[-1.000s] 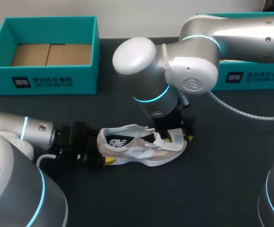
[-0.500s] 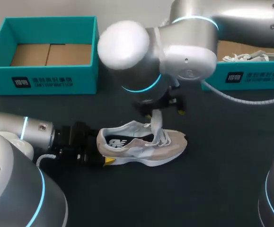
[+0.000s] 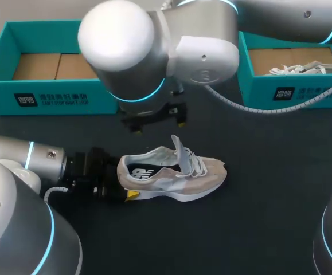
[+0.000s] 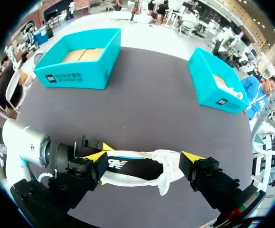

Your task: Take the shoe out of the shoebox, open the shoe tongue, remove and reinsert the insole, then place the shoe into the shoebox

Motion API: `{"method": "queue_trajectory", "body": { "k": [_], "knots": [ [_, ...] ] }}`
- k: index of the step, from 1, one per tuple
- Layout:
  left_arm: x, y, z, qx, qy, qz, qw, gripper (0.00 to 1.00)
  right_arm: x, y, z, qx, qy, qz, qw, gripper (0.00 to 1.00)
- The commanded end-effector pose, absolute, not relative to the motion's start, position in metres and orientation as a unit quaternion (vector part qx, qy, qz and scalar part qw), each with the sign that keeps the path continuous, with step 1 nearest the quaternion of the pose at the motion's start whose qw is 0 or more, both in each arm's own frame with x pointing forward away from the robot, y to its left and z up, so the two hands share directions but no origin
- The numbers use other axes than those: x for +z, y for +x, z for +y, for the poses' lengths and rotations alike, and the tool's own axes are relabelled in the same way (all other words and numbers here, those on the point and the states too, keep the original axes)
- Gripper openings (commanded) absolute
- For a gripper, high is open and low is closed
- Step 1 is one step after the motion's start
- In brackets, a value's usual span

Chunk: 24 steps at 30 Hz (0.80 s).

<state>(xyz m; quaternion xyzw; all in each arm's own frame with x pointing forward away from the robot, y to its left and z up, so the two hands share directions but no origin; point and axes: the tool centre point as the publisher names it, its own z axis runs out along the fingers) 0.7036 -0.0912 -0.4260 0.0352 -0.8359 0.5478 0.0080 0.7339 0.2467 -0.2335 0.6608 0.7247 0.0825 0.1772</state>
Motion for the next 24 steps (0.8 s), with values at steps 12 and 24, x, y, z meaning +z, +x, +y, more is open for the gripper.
{"method": "queue_trajectory", "body": {
  "k": [12,24],
  "knots": [
    [-0.432,0.701,-0.095,0.547,0.035,-0.836,0.008,0.0,-0.245,0.737,0.247,0.103,0.35,0.93,0.036,1.0],
    [-0.432,0.701,-0.095,0.547,0.035,-0.836,0.008,0.0,-0.266,0.735,0.265,0.013,0.179,0.984,0.021,1.0]
  ]
}}
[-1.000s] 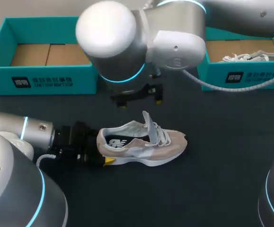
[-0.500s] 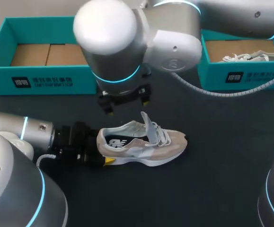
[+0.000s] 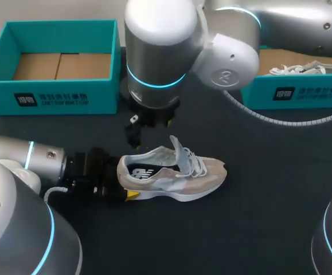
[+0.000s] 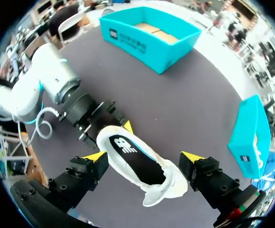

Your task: Take the shoe out of the shoebox, open the shoe tongue, remove and reinsert the insole, then place the shoe into the shoebox

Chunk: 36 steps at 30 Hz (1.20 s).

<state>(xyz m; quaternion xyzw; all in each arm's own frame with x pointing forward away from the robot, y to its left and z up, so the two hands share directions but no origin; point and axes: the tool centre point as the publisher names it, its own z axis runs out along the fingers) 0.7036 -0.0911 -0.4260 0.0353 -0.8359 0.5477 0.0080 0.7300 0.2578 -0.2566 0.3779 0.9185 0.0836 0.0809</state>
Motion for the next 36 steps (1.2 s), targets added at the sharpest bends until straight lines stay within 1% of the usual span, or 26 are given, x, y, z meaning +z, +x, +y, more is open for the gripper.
{"method": "queue_trajectory", "body": {
  "k": [1,2,3,4,5,11,20,30,36],
  "knots": [
    [-0.432,0.701,-0.095,0.547,0.035,-0.836,0.008,0.0,-0.268,0.734,0.264,-0.001,0.188,0.982,0.019,1.0],
    [-0.432,0.701,-0.095,0.547,0.035,-0.836,0.008,0.0,-0.27,0.733,0.265,0.013,0.173,0.985,0.022,0.77],
    [-0.432,0.701,-0.095,0.547,0.035,-0.836,0.008,0.0,-0.271,0.732,0.265,0.007,0.185,0.983,0.017,0.34],
    [-0.432,0.701,-0.095,0.547,0.035,-0.836,0.008,0.0,-0.274,0.732,0.265,-0.001,0.18,0.984,0.014,0.22],
    [-0.432,0.701,-0.095,0.547,0.035,-0.836,0.008,0.0,-0.275,0.731,0.266,0.003,0.176,0.984,0.016,0.0],
    [-0.432,0.701,-0.095,0.547,0.035,-0.836,0.008,0.0,-0.283,0.728,0.267,-0.001,0.173,0.985,0.017,0.0],
    [-0.432,0.701,-0.095,0.547,0.035,-0.836,0.008,0.0,-0.306,0.72,0.272,0.006,0.174,0.984,0.042,0.0],
    [-0.432,0.701,-0.095,0.547,0.035,-0.836,0.008,0.0,-0.331,0.715,0.27,0.004,0.187,0.982,0.03,0.0],
    [-0.432,0.701,-0.095,0.547,0.035,-0.836,0.008,0.0,-0.356,0.714,0.263,0.0,0.187,0.982,0.019,0.0]
  ]
}}
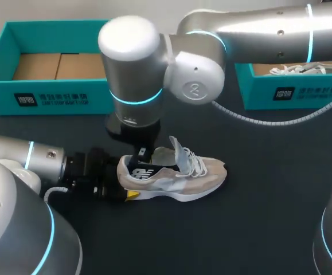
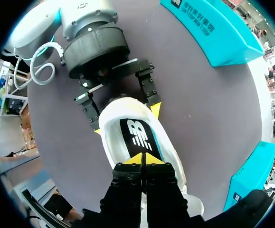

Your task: Take the shoe out of the shoebox, open the shoe tongue, remove and reinsert the insole, then place the shoe into the shoebox

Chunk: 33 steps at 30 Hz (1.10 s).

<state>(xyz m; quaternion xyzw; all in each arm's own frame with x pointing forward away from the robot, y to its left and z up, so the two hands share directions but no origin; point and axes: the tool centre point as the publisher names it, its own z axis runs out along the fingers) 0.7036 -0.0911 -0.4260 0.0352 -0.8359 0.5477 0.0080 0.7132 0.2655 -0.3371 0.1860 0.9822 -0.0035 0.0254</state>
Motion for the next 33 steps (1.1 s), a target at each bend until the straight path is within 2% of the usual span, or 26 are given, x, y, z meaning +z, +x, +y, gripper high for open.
{"method": "queue_trajectory", "body": {
  "k": [1,10,11,13,21,27,33],
  "knots": [
    [-0.432,0.701,-0.095,0.547,0.035,-0.836,0.008,0.0,-0.36,0.714,0.262,0.002,0.187,0.982,0.016,0.0],
    [-0.432,0.701,-0.095,0.547,0.035,-0.836,0.008,0.0,-0.38,0.719,0.249,0.006,0.196,0.98,0.028,0.02],
    [-0.432,0.701,-0.095,0.547,0.035,-0.836,0.008,0.0,-0.38,0.721,0.248,0.009,0.196,0.98,0.034,0.06],
    [-0.432,0.701,-0.095,0.547,0.035,-0.836,0.008,0.0,-0.38,0.724,0.247,0.005,0.195,0.98,0.037,0.26],
    [-0.432,0.701,-0.095,0.547,0.035,-0.836,0.008,0.0,-0.381,0.734,0.245,0.01,0.189,0.981,0.049,0.34],
    [-0.432,0.701,-0.095,0.547,0.035,-0.836,0.008,0.0,-0.391,0.736,0.246,0.015,0.186,0.982,0.041,0.31],
    [-0.432,0.701,-0.095,0.547,0.035,-0.836,0.008,0.0,-0.405,0.734,0.251,0.012,0.178,0.984,0.023,0.38]
  ]
}}
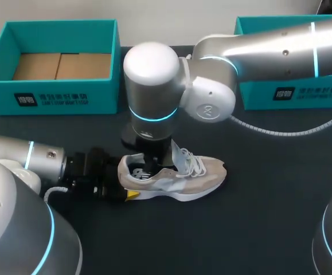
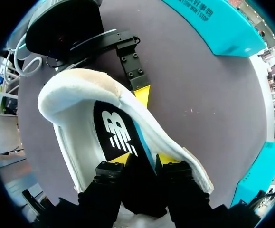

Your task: Take the shoe out of the shoebox, open the shoe tongue, remove and reinsert the insole, then place the shoe into the shoebox

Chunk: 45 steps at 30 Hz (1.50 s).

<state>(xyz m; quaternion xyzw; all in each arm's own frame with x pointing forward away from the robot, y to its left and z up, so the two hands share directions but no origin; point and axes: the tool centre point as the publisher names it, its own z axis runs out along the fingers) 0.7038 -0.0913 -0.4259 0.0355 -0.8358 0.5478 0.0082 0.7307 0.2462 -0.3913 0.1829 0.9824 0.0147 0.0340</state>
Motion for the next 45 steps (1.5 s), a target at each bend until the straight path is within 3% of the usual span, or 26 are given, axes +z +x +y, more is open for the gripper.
{"method": "queue_trajectory", "body": {
  "k": [1,3,5,6,32,45],
  "knots": [
    [-0.432,0.701,-0.095,0.547,0.035,-0.836,0.008,0.0,-0.406,0.733,0.252,0.014,0.178,0.984,0.02,0.38],
    [-0.432,0.701,-0.095,0.547,0.035,-0.836,0.008,0.0,-0.41,0.73,0.253,0.014,0.182,0.983,0.014,0.33],
    [-0.432,0.701,-0.095,0.547,0.035,-0.836,0.008,0.0,-0.412,0.726,0.253,0.014,0.186,0.982,0.009,0.03],
    [-0.432,0.701,-0.095,0.547,0.035,-0.836,0.008,0.0,-0.411,0.725,0.253,0.013,0.186,0.982,0.009,0.0],
    [-0.432,0.701,-0.095,0.547,0.035,-0.836,0.008,0.0,-0.326,0.716,0.222,-0.009,0.211,0.976,0.058,0.0],
    [-0.432,0.701,-0.095,0.547,0.035,-0.836,0.008,0.0,-0.31,0.723,0.221,0.006,0.2,0.978,0.055,0.0]
  ]
}}
